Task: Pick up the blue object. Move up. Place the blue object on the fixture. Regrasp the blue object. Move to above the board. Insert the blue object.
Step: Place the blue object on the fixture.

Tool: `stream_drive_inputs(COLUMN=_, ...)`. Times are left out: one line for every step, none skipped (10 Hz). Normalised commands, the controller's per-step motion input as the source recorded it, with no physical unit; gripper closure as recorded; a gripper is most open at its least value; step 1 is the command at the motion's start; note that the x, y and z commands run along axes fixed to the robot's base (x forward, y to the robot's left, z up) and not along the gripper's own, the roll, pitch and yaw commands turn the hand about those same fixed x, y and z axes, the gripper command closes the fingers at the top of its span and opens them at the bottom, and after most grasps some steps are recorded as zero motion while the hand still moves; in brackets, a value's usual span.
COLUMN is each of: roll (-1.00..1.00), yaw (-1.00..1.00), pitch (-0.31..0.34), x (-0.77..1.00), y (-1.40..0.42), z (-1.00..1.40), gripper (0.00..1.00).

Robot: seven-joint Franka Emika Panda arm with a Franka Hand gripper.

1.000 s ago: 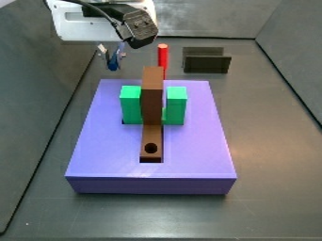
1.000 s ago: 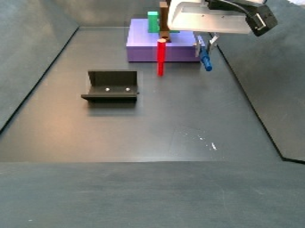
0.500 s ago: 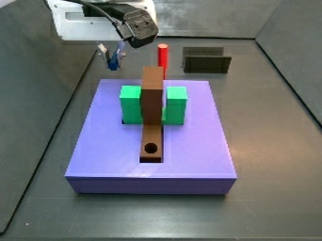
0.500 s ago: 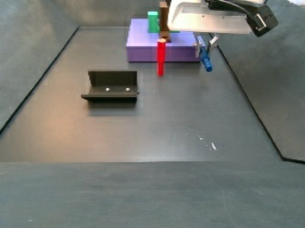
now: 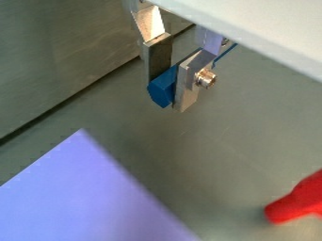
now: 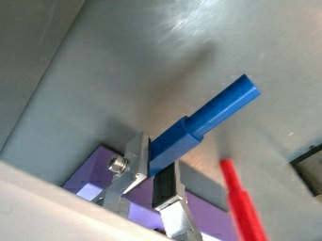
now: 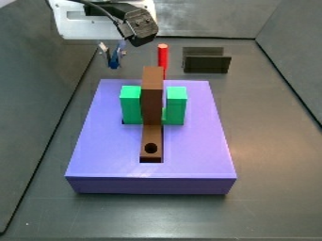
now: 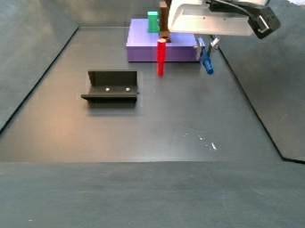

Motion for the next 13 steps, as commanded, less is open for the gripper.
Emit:
stream_drive_inputs(roll=-0.13, yaw=-0.12, pitch=0.074, x=0.05, y=0.24, z=0.49, gripper=1.00)
stream_drive_inputs(roll=-0.26, yaw=-0.19, pitch=0.100, x=0.18, y=0.26, z=0.75, gripper=1.00)
stream_drive_inputs(roll=-0.46, yaw=-0.31, pitch=0.120, x=0.43, y=0.27, z=0.86, gripper=1.00)
stream_drive_inputs(roll=-0.97, yaw=-0.27, pitch=0.080, x=0.58, y=0.11, z=0.59, gripper=1.00)
stream_drive_inputs(roll=-1.00, yaw=-0.27, pitch=0.011, x=0.52, y=0.05, z=0.35, gripper=1.00)
stream_drive_inputs(roll=-1.00, yaw=-0.27, pitch=0.000, x=0.52, y=0.02, z=0.28, gripper=1.00)
stream_drive_inputs(roll=-1.00, yaw=-0.25, pitch=0.000, x=0.55, y=0.04, z=0.28, gripper=1.00)
stream_drive_inputs(roll=-1.00, yaw=-0.22, pitch=0.000, x=0.61, y=0.05, z=0.30, gripper=1.00)
stream_drive_inputs(roll=-1.00, yaw=-0.14, pitch=0.014, x=0.59, y=0.17, z=0.32, gripper=1.00)
stream_drive_inputs(roll=-1.00, yaw=-0.03, pitch=0.066, x=0.56, y=0.30, z=0.29, gripper=1.00)
stream_drive_inputs(roll=-1.00, yaw=0.00, pitch=0.100, x=0.56, y=0.38, z=0.26, gripper=1.00)
stream_drive_inputs(roll=-1.00, yaw=0.00, pitch=0.117, x=0.58, y=0.38, z=0.26, gripper=1.00)
stream_drive_inputs(roll=-1.00, yaw=0.00, pitch=0.140, x=0.59, y=0.38, z=0.23, gripper=1.00)
